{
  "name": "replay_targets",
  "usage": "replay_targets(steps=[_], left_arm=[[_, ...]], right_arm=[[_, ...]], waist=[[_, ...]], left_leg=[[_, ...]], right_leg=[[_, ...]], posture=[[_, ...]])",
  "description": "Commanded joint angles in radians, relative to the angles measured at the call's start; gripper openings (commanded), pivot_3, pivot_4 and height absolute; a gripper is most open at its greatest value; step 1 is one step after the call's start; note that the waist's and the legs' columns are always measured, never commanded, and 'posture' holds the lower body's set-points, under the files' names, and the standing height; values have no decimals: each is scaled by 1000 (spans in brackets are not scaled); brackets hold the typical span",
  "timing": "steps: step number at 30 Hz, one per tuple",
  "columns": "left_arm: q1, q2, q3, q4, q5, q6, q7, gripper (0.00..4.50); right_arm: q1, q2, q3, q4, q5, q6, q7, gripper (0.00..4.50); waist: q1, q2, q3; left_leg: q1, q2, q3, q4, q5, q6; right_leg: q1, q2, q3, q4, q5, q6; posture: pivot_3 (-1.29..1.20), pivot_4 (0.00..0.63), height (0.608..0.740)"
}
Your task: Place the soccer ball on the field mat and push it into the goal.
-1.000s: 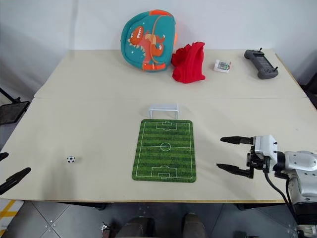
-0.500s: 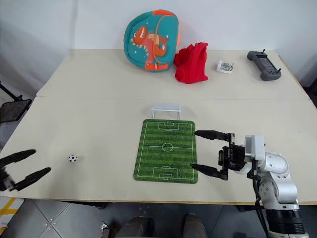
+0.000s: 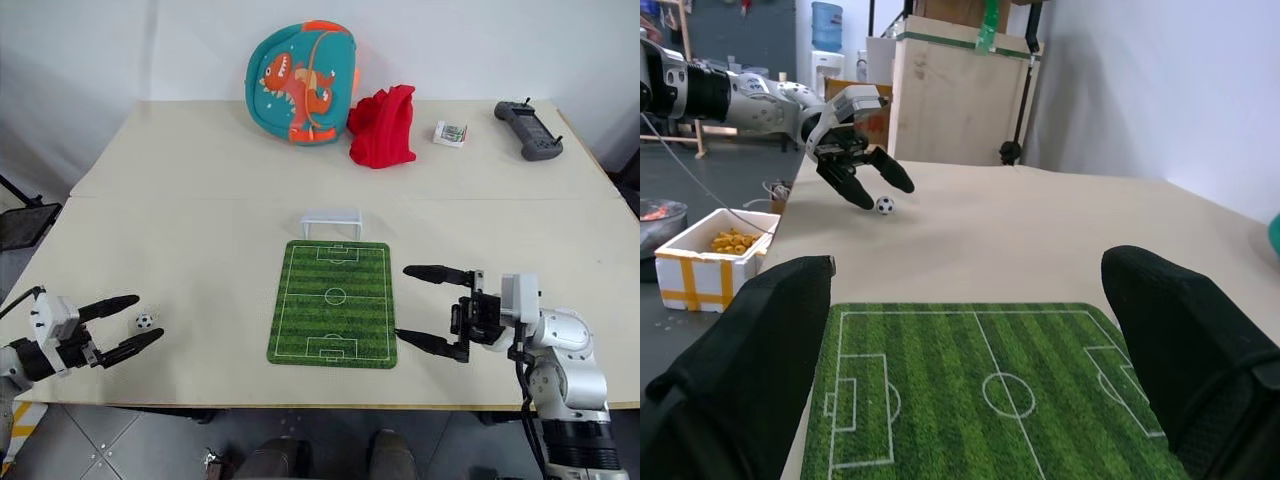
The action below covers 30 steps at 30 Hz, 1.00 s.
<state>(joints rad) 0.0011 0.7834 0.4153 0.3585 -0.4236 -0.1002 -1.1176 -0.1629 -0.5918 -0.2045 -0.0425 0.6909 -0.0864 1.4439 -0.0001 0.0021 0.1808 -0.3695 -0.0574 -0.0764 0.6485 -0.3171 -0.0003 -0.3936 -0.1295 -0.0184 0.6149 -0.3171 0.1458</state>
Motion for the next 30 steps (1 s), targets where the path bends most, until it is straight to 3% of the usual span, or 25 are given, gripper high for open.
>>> replay_targets(steps=[1, 11, 16, 21, 25, 28, 30], left_arm=[[-20, -13, 2, 21, 0, 11, 27, 3946], [-9, -42, -54, 28, 31, -14, 24, 951], [-22, -55, -53, -51, -15, 11, 17, 877], [-112, -46, -126, -322, -74, 124, 10, 877], [-287, -42, -340, -491, -52, 406, 44, 877], [-436, -156, -589, -534, 66, 459, 59, 877], [-467, -241, -671, -533, 100, 505, 115, 877]], right_arm=[[26, -10, -36, 4, 7, -33, 26, 4500], [32, -18, -78, 152, 19, -116, 144, 4500], [36, -36, -87, 212, 32, -165, 170, 4500], [62, -133, -68, 303, 77, -269, 171, 4500], [167, -364, 79, 377, 140, -405, 171, 4500], [215, -466, 146, 493, 181, -498, 171, 4500], [241, -516, 219, 548, 177, -619, 171, 4500]], waist=[[1, 0, 0], [-1, 0, 0], [0, 0, 0], [17, 0, 0], [28, 2, 0], [27, 2, 0], [21, 2, 0]], left_leg=[[0, 0, 0, 0, 0, 0], [1, 0, 1, 1, 0, 0], [1, 0, 1, 1, 0, 0], [0, 0, 1, 3, 0, 0], [0, -2, 1, 4, 0, 1], [1, -3, 2, 4, 1, 2], [0, -4, 5, 4, 1, 4]], right_leg=[[0, 0, 0, 0, 0, 0], [0, 0, 0, 2, 0, 0], [0, 0, 0, 2, 0, 0], [1, -1, 0, 2, 0, 0], [1, -1, 0, 2, 0, 1], [3, 2, 0, 1, 1, 2], [4, 3, 1, -2, 2, 4]], posture=[[0, 150, 740], [0, 150, 740], [0, 150, 740], [0, 150, 740], [0, 150, 740], [0, 150, 740], [0, 150, 740]])
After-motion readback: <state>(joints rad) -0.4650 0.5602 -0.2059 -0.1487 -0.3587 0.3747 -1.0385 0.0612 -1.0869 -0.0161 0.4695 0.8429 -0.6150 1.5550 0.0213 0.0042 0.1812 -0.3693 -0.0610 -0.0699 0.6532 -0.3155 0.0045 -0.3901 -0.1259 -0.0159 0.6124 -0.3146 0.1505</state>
